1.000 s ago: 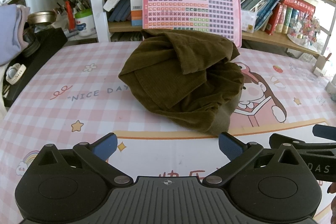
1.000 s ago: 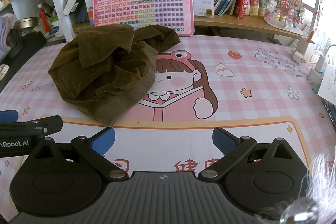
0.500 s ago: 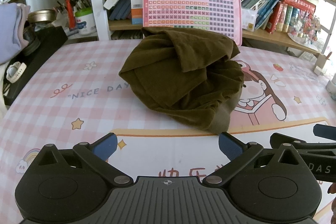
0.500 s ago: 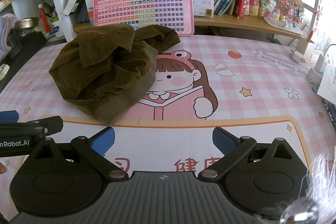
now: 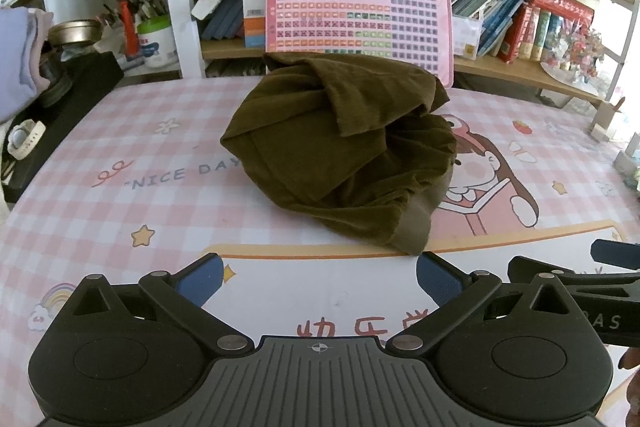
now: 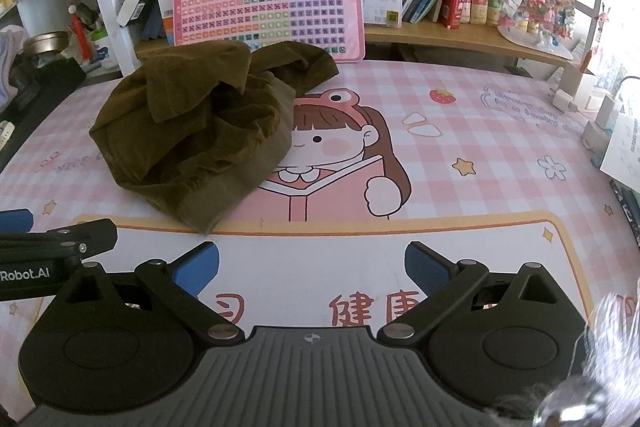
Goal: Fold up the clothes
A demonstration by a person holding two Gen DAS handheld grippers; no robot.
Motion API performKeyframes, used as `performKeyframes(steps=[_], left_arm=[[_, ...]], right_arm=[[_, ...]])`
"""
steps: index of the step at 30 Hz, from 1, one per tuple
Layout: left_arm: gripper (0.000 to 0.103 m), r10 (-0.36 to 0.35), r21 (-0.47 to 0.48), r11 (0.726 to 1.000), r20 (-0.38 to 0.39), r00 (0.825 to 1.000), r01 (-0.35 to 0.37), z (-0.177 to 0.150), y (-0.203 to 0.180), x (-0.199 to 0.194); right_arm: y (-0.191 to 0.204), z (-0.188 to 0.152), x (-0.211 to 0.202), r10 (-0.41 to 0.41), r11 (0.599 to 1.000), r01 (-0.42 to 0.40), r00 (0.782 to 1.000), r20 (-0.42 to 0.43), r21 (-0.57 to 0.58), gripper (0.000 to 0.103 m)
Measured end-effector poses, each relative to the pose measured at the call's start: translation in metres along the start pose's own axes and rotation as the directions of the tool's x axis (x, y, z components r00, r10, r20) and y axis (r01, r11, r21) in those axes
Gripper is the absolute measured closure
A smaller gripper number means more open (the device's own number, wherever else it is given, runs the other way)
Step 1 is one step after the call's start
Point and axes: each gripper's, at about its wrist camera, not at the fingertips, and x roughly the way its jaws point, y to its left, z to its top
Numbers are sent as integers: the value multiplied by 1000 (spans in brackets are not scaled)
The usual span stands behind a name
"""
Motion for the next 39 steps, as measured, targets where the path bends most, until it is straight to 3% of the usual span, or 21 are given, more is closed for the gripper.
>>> performKeyframes(steps=[20,28,39], left_arm=[[0,-22,-46,999,18,1000,22,-1,-4,6],[0,-43,-83,996,-35,998,40,-6,-20,7],[0,9,-119,993,-22,1000,-11,-13,-43,1]], right_arm=[[-12,0,3,43,999,-43,999,7,2,3],[-31,-4,4,64,998,-64,998,-5,-5,3],[-58,-10,0,113,994,-113,994,-6,-2,3]])
